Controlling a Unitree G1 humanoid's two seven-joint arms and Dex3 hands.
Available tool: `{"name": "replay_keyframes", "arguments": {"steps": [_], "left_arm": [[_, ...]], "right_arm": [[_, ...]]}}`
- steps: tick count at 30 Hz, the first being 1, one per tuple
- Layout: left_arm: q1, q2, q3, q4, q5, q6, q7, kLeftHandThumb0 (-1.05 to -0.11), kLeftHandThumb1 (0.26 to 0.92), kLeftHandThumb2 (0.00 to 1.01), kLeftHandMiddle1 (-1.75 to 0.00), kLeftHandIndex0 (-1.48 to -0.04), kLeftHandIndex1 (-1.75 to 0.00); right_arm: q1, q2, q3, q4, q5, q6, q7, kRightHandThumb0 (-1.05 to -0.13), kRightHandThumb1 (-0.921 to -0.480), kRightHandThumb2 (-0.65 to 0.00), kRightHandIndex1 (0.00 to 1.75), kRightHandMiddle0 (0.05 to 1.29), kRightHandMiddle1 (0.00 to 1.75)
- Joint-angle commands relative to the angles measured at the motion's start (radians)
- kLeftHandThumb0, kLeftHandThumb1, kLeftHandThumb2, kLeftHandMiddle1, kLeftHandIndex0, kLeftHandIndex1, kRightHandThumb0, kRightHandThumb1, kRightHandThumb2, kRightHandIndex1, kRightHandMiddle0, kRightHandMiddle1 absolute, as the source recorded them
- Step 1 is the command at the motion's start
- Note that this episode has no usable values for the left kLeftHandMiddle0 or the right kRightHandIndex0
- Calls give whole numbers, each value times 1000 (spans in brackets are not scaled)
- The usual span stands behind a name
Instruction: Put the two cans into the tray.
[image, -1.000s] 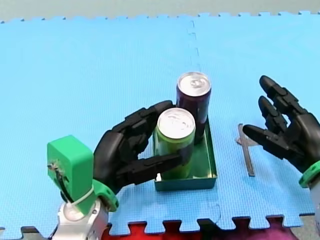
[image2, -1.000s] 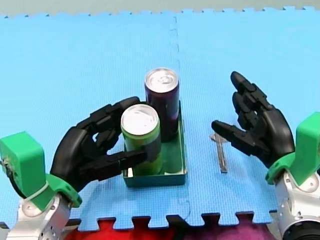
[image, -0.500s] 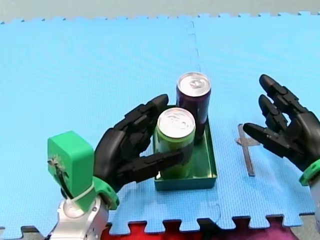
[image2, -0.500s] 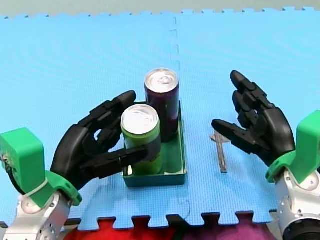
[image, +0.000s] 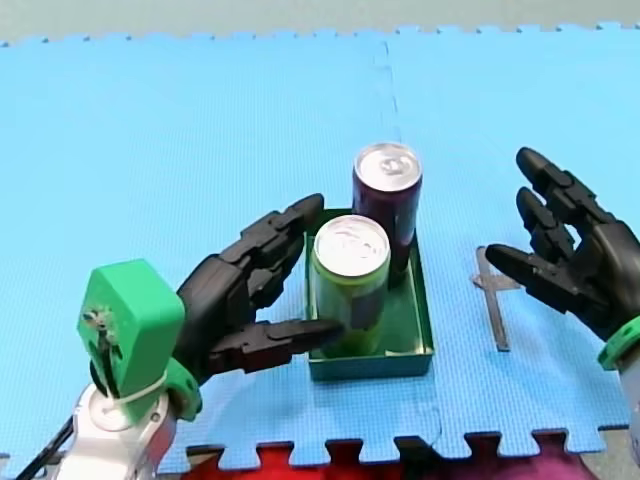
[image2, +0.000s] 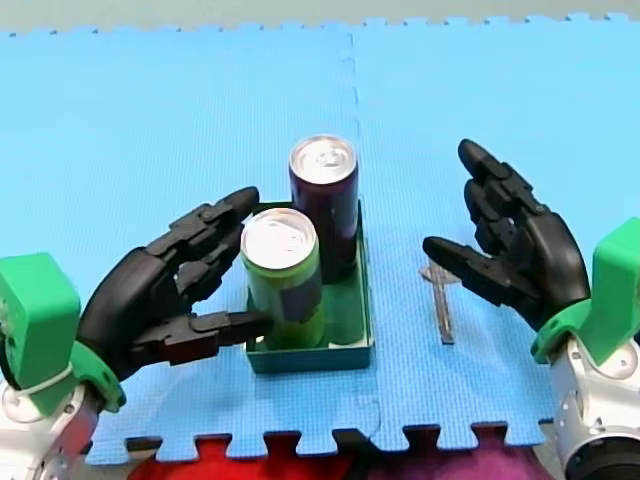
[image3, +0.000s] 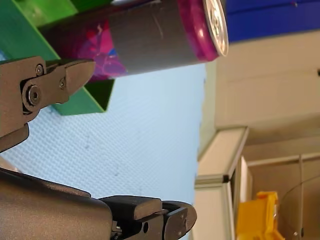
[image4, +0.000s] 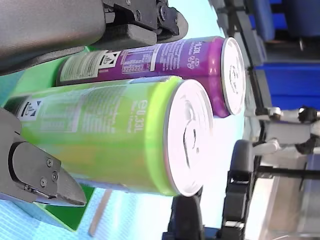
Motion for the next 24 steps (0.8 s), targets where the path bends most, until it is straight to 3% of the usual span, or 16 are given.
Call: {"name": "replay_keyframes", "arguments": {"steps": [1,13,20,24], "left_arm": [[0,17,-1,-9,11,-5,3,-1047,782,7,-1,-166,0],[7,102,45,6,-27,-49,-72,-1048,712,0,-13,-137,0],[57,163,120,0,-94,-73,-130,-1048,691,-1,-11,-124,0],[61,164,183,76,-175,-89,-176,-1046,679,0,-6,-121,0]], "right_arm": [[-1,-6,-3,1,2,-5,0,-1046,-876,0,0,279,2],[-5,-9,-11,14,13,2,15,-1048,-847,0,0,286,3],[-12,-14,-17,30,14,-1,21,-1048,-844,0,0,289,3],[-14,-16,-17,38,10,-5,21,-1048,-844,0,0,291,4]]}}
